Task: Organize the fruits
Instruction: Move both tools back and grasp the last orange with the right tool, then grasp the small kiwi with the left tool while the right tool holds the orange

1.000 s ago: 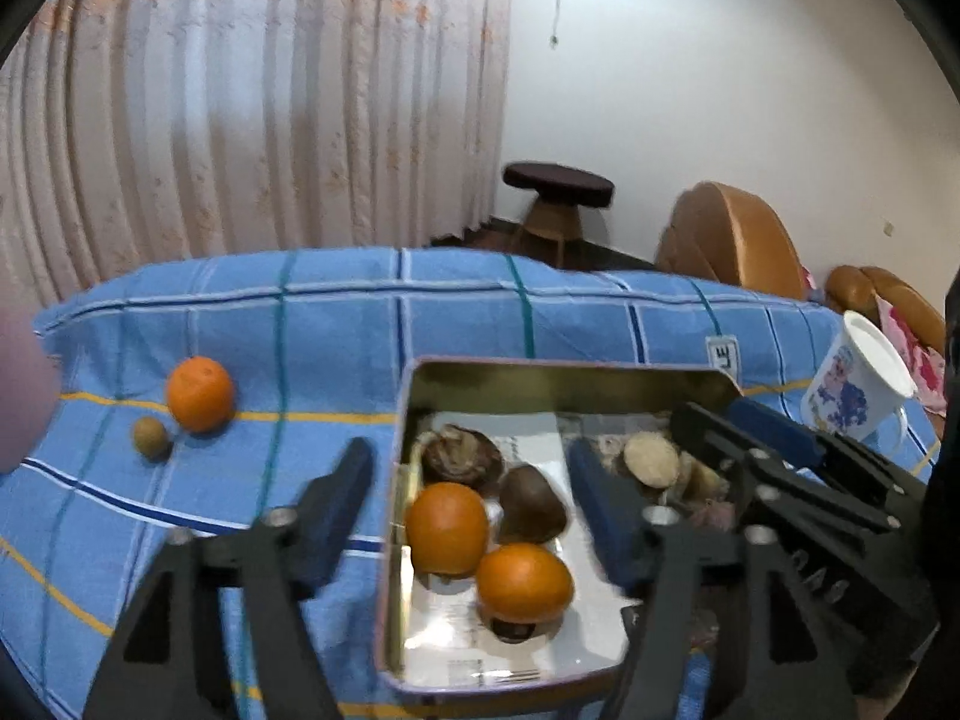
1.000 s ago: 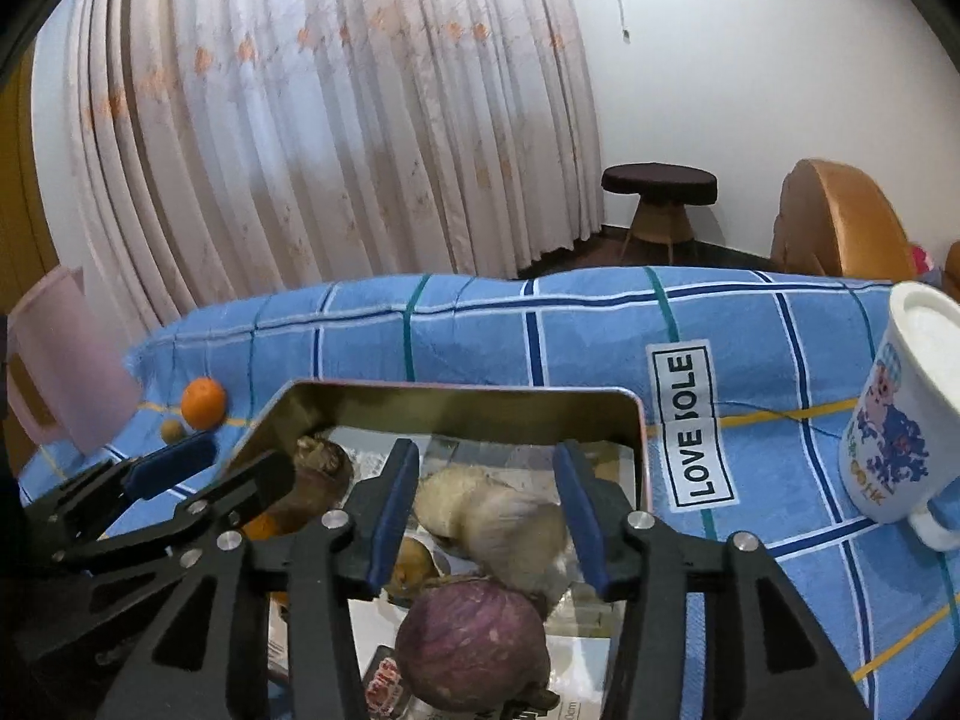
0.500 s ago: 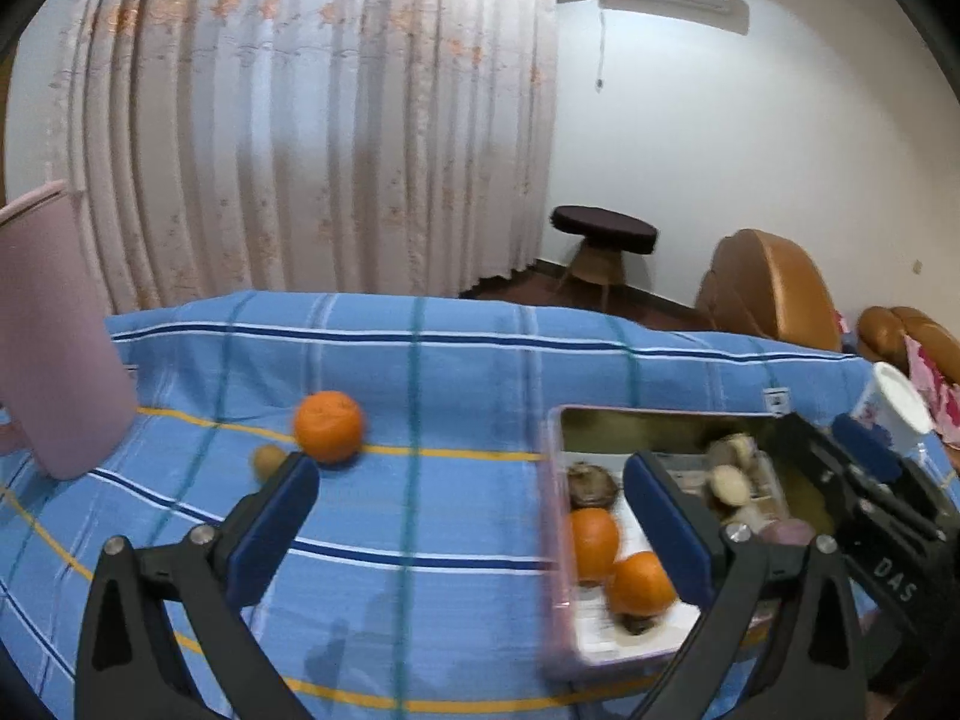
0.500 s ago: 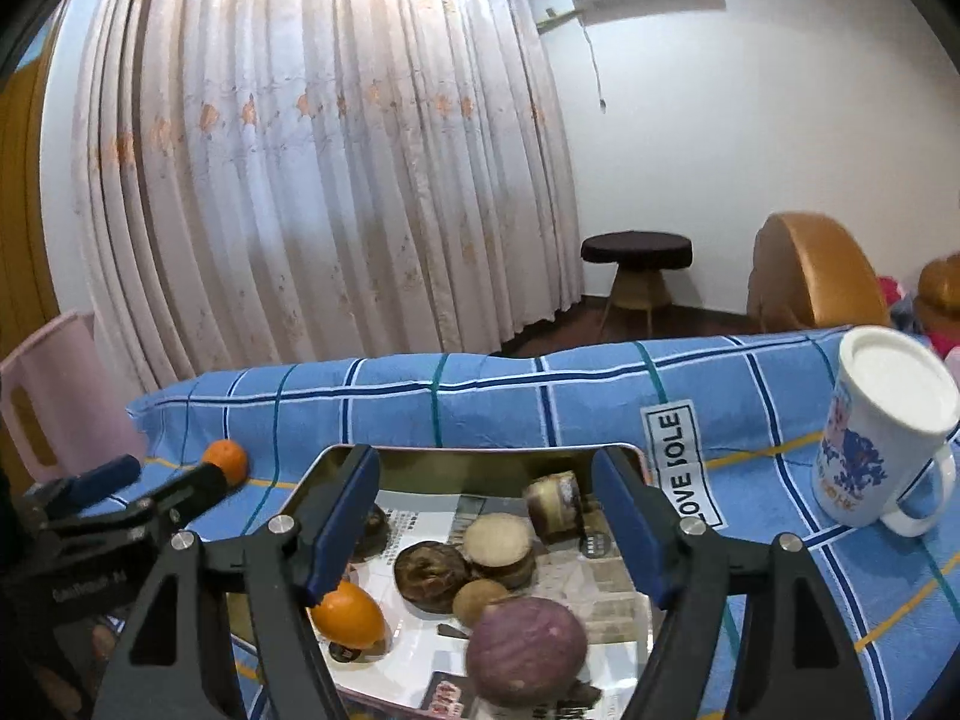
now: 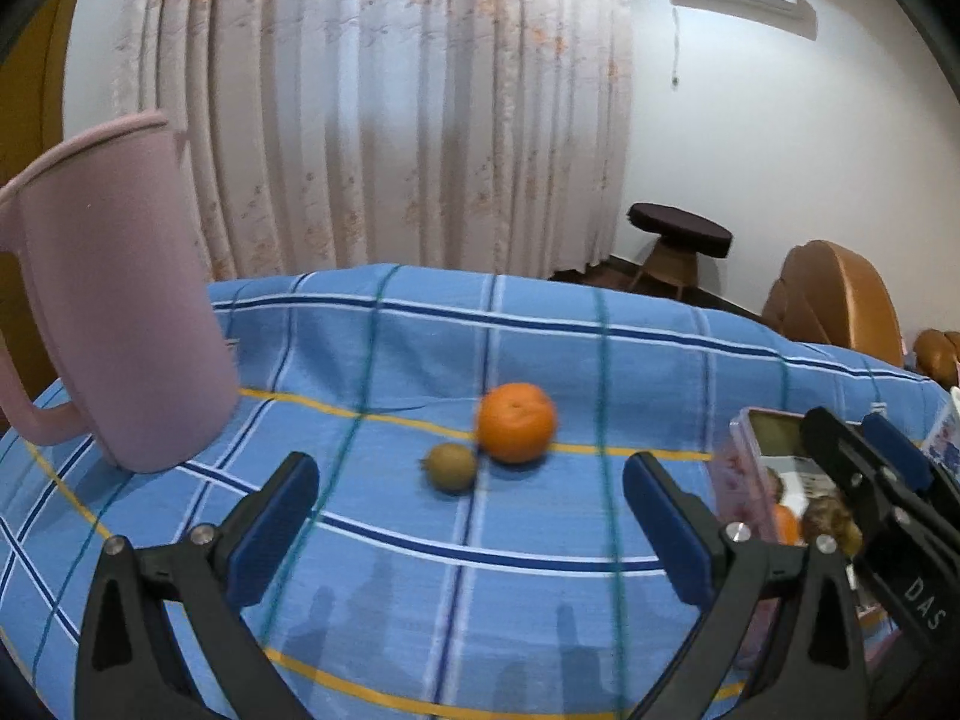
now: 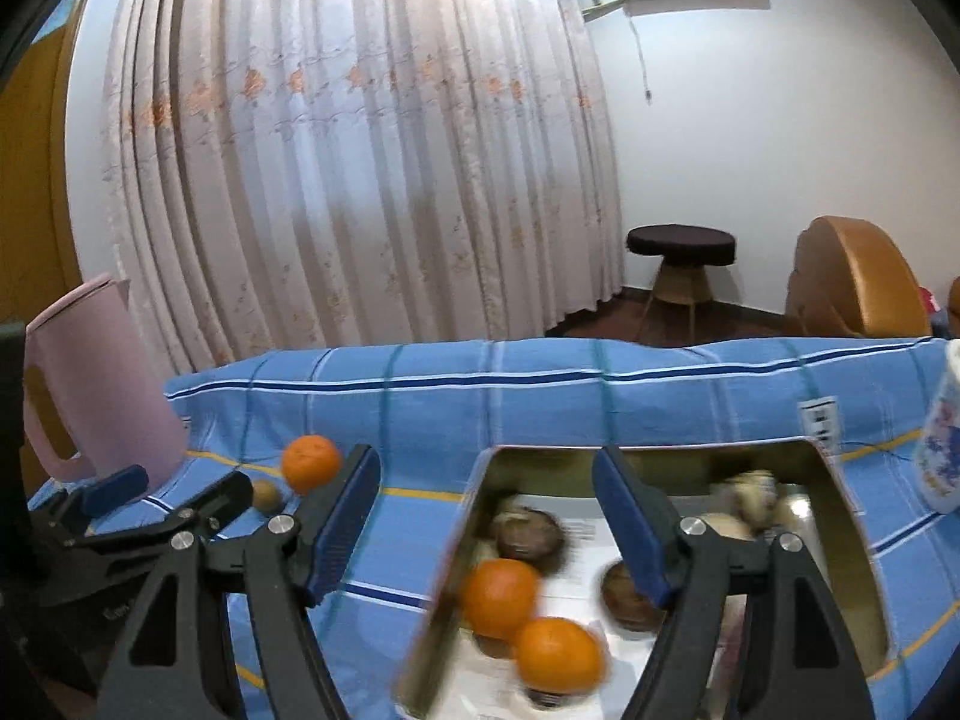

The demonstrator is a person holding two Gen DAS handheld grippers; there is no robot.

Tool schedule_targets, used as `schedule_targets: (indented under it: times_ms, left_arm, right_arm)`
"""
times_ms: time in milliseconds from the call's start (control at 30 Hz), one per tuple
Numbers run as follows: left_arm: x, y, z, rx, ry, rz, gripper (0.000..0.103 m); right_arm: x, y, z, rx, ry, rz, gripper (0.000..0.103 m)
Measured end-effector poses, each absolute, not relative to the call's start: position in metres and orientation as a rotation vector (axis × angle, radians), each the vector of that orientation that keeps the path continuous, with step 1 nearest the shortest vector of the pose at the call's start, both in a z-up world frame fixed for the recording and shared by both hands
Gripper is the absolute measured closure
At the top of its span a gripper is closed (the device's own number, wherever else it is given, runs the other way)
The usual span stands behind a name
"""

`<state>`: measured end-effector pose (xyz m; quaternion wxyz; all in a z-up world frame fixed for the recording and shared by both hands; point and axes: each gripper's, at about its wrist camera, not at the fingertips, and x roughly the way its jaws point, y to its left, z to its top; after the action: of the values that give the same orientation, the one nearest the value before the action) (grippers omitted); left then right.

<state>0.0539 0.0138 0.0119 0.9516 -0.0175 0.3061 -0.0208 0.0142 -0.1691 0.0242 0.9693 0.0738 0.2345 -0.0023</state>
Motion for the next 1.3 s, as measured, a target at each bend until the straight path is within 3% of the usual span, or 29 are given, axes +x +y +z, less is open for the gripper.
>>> schedule_targets:
  times_ms: [667,800,1000,1033,1067,1100,1300]
  left_arm:
    - [0.094,0.119,-0.013,-0.080,0.661,0.188,0.000]
    - [0.094,0.120,-0.013,-0.088,0.664,0.182,0.000]
    - [0.096,0.117,-0.010,-0.079,0.657,0.177,0.000]
    - [0.095,0.117,-0.009,-0.079,0.655,0.175,0.000]
    - [0.093,0.116,-0.009,-0.078,0.654,0.173,0.000]
    - [0.092,0.116,-0.009,-0.077,0.653,0.170,0.000]
    - [0.088,0.115,-0.008,-0.078,0.655,0.160,0.000]
  right_arm:
    - [0.114,-0.078,-0.010,0.143,0.678,0.126,0.029]
    - [0.136,-0.072,-0.023,0.174,0.760,0.145,0.041]
    - [0.155,-0.058,-0.039,0.133,0.881,0.135,0.041]
    - [0.154,-0.056,-0.038,0.115,0.879,0.133,0.042]
    - [0.153,-0.057,-0.037,0.116,0.878,0.135,0.051]
    - [0.151,-0.059,-0.037,0.127,0.876,0.141,0.053]
    - [0.133,-0.069,-0.026,0.156,0.790,0.136,0.053]
